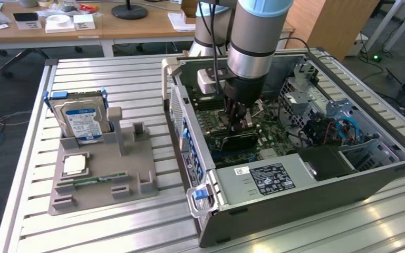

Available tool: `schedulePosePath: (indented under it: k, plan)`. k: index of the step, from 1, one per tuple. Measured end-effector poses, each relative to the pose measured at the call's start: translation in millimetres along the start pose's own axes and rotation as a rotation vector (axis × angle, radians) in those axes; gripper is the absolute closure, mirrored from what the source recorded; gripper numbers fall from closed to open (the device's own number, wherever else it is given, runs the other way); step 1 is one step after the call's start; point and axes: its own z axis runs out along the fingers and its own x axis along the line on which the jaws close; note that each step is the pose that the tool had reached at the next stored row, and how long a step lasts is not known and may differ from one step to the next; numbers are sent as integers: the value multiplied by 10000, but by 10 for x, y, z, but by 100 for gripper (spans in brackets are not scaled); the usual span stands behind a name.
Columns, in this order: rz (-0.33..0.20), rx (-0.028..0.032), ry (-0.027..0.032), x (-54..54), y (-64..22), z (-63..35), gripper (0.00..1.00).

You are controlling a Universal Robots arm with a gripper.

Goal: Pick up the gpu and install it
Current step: 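Press down on the gpu until it lock into place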

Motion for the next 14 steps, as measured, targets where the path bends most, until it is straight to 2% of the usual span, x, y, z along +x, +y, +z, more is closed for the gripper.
schedulePosePath:
  k: [14]
  plan:
    - [-1, 1, 0, 11, 6, 2, 89]
